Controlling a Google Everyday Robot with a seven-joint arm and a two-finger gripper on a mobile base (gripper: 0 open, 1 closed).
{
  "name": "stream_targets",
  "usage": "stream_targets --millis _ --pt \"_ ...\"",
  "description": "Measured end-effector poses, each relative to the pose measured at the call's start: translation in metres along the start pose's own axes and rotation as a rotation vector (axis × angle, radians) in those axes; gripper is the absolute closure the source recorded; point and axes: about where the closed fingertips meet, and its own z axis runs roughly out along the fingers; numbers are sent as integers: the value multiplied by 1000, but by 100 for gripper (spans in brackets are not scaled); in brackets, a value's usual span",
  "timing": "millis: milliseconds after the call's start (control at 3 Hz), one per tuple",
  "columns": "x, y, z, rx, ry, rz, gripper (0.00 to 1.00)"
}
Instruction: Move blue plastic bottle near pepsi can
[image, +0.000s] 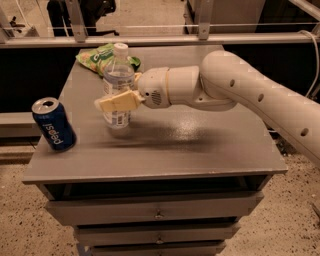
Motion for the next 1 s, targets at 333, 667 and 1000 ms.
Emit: stream_targets --millis 333,667,1000 --pt "7 12 17 -23 8 -62 100" --pt "13 19 32 -28 26 -104 100" --pt "12 24 46 -39 30 -130 100"
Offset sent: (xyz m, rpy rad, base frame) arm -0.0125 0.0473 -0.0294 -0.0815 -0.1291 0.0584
